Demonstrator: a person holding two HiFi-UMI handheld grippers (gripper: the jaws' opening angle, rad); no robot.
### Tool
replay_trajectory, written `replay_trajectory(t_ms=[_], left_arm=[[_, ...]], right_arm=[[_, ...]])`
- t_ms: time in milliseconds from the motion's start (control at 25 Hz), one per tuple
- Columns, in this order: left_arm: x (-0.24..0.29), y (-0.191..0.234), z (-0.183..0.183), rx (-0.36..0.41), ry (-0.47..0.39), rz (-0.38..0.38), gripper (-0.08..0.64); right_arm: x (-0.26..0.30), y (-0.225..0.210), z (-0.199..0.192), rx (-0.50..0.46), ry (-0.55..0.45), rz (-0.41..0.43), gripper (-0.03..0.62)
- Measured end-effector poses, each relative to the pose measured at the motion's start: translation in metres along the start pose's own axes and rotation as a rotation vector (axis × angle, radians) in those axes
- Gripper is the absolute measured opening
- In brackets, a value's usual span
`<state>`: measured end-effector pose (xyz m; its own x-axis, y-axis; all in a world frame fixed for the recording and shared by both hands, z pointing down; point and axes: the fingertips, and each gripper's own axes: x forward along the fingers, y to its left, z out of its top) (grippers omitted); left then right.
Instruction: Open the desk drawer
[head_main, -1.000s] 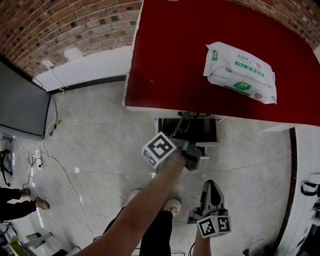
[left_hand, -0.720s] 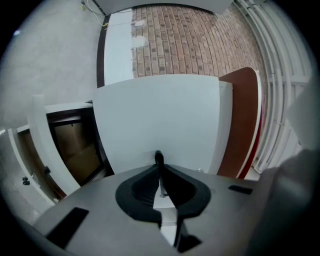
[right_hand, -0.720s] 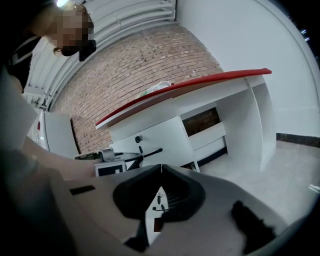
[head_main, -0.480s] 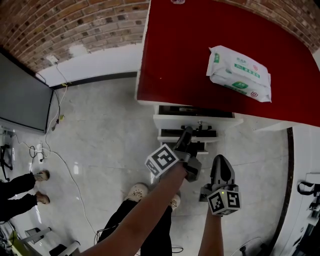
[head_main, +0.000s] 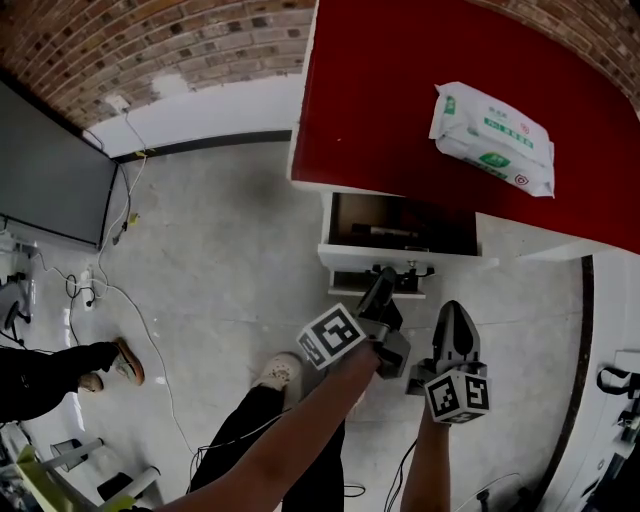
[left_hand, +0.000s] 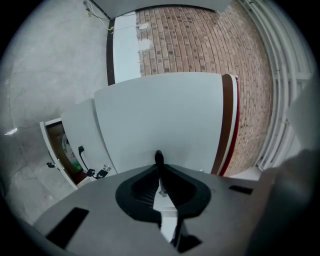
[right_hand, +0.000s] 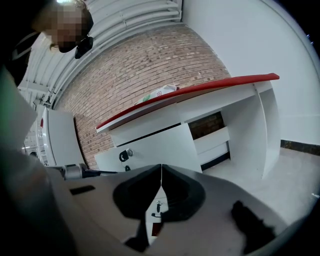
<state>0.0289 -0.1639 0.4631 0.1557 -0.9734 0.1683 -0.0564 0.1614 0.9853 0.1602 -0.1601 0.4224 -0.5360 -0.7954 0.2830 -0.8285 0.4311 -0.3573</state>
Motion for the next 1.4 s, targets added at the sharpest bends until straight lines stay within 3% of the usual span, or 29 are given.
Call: replay_trajectory(t_ms=[200, 400, 640, 1240, 1400], left_arm=[[-0.020, 0.002, -0.011, 0.003, 0.018, 0.021, 0.032], [-0.020, 0.003, -0.012, 0.078, 0.041, 0.022, 0.038], [-0.019, 0.006, -0.011, 0.102, 0.038, 0.024, 0.040], [-0.037, 0.008, -0.023, 0.040, 0.025, 0.088, 0.040], [-0.041, 0.023, -0.030, 0.092, 0.064, 0.149, 0.048]], right_arm=[[-0.015, -0.002, 0.001, 0.025, -0.015, -0.021, 0.014], [-0.023, -0.001, -0.007, 0.039, -0.002, -0.024, 0.014], [-0.024, 0.001, -0.018, 0.060, 0.002, -0.024, 0.012], [-0.038, 0.001, -0.026, 0.095, 0.004, -0.056, 0.014], [-0.042, -0.002, -0.024, 0.100, -0.004, -0.068, 0.014]])
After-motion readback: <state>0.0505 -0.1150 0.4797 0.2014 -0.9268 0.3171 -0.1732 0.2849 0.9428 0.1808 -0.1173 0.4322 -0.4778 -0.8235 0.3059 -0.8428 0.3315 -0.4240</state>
